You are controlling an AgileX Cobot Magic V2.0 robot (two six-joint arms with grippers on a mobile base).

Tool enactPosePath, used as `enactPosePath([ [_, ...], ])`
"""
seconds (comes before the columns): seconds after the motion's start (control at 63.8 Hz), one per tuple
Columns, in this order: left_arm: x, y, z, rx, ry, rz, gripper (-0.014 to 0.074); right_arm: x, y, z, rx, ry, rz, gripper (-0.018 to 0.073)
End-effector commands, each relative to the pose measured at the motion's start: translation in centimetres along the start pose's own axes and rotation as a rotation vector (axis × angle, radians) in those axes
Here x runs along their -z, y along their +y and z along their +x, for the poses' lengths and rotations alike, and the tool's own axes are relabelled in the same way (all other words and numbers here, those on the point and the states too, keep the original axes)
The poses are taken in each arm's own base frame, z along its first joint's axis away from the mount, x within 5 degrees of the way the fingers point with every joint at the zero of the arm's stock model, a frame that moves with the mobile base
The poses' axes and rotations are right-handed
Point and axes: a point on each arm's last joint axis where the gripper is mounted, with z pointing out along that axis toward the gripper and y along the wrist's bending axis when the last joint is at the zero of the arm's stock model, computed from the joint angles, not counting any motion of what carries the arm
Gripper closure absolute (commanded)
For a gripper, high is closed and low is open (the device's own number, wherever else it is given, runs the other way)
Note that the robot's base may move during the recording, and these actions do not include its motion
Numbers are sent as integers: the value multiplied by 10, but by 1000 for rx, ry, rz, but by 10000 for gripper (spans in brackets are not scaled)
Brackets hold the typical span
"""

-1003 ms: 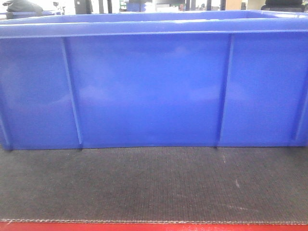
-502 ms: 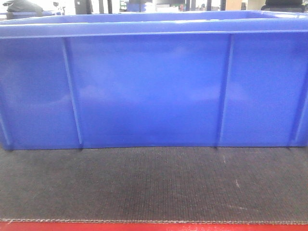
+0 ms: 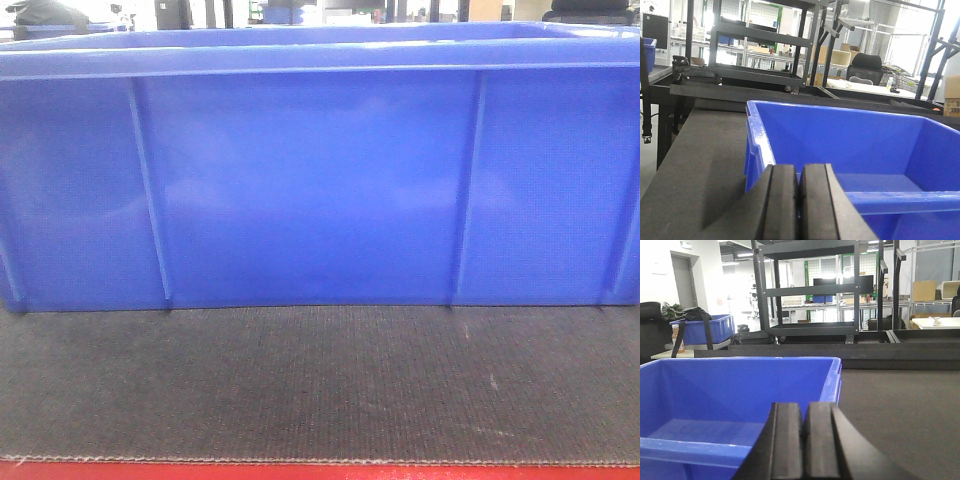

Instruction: Move blue bin to conveyor side

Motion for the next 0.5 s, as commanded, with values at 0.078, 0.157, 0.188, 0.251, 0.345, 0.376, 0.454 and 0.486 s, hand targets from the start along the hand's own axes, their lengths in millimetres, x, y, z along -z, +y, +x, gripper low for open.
enactPosePath([
  [0.078, 0, -1, -2, 7, -23, 9, 614, 1, 0, -2, 11, -25, -3, 638],
  [0.157, 0, -1, -2, 7, -23, 9, 614, 1, 0, -2, 11, -25, -3, 638],
  [0.188, 0, -1, -2, 7, -23, 9, 614, 1, 0, -2, 9, -26, -4, 638],
  [0.251, 0, -1, -2, 7, -23, 9, 614, 1, -1, 0, 13, -23, 7, 638],
  [0.345, 0, -1, -2, 7, -23, 9, 614, 4, -6, 13, 72, -11, 69, 638],
  [0.376, 0, -1, -2, 7, -23, 9, 614, 6, -8, 19, 100, -5, 95, 638],
  [0.454, 0, -1, -2, 7, -23, 9, 614, 11, -12, 34, 97, 1, 145, 638],
  [0.486, 0, -1, -2, 7, -23, 9, 614, 14, -13, 38, 100, -3, 159, 638],
])
